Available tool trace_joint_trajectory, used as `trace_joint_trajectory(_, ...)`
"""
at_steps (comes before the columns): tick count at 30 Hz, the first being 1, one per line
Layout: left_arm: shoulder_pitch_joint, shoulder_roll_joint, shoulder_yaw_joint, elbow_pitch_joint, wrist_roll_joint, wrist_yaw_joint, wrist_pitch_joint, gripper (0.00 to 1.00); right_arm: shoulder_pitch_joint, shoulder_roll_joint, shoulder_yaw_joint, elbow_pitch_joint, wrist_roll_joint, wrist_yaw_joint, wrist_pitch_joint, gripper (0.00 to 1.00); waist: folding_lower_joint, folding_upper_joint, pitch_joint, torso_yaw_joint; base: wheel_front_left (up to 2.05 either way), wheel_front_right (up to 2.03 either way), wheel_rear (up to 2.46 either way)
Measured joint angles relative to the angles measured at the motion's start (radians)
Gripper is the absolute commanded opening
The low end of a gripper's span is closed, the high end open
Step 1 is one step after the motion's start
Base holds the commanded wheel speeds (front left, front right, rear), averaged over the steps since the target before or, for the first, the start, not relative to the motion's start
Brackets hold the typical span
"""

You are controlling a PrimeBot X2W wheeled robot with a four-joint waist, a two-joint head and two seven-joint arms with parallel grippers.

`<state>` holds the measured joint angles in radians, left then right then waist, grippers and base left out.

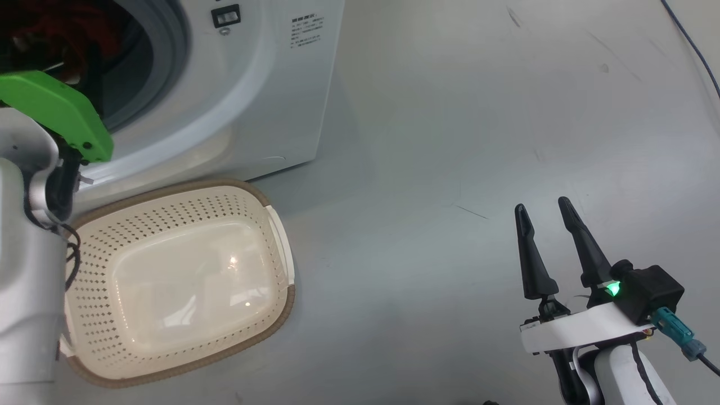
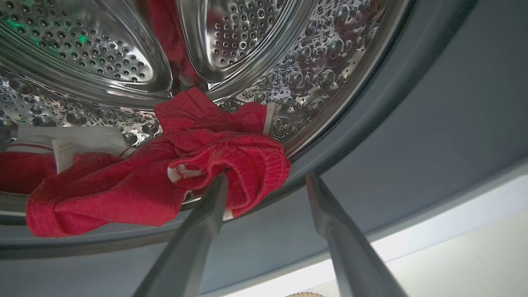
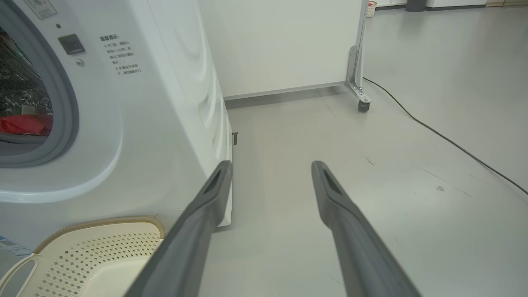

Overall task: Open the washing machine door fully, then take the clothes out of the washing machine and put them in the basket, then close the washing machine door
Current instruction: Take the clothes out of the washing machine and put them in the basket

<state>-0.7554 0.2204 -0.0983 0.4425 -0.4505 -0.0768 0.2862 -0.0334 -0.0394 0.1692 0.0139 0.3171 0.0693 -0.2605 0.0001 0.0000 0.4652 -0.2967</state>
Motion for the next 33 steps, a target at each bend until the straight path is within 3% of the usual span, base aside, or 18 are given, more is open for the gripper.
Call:
trace_joint_trajectory(14,-0.213,0.071,0.017,0.081,-0.020,-0.007,0.196,1.00,-0.056,0.000,0.030,-0.002,0.053,-0.011,0.000,1.00,0.0000,0.0000,0.108,-0.073,0.00,0.00,0.00)
trace_joint_trajectory(22,-0.282,0.108,0.029,0.133,-0.011,0.019,0.251,1.00,-0.098,0.001,0.044,-0.003,0.070,-0.012,0.000,1.00,0.0001,0.0000,0.158,-0.094,0.00,0.00,0.00)
trace_joint_trajectory(23,-0.292,0.112,0.030,0.144,-0.007,0.021,0.257,0.78,-0.108,0.001,0.044,-0.003,0.071,-0.020,0.000,1.00,0.0000,0.0000,0.167,-0.099,0.00,0.00,0.00)
trace_joint_trajectory(24,-0.296,0.112,0.030,0.152,-0.005,0.023,0.259,0.48,-0.110,0.001,0.044,-0.003,0.071,-0.020,0.000,1.00,0.0001,0.0000,0.172,-0.101,0.00,0.00,0.00)
trace_joint_trajectory(26,-0.299,0.112,0.029,0.161,-0.005,0.023,0.259,0.00,-0.112,0.001,0.045,-0.002,0.072,-0.020,0.000,1.00,0.0000,0.0000,0.175,-0.103,0.00,0.00,0.00)
trace_joint_trajectory(33,-0.313,0.113,0.027,0.188,0.003,0.027,0.259,0.00,-0.123,0.001,0.044,0.002,0.079,-0.021,0.000,1.00,0.0000,0.0000,0.186,-0.108,0.00,0.00,0.00)
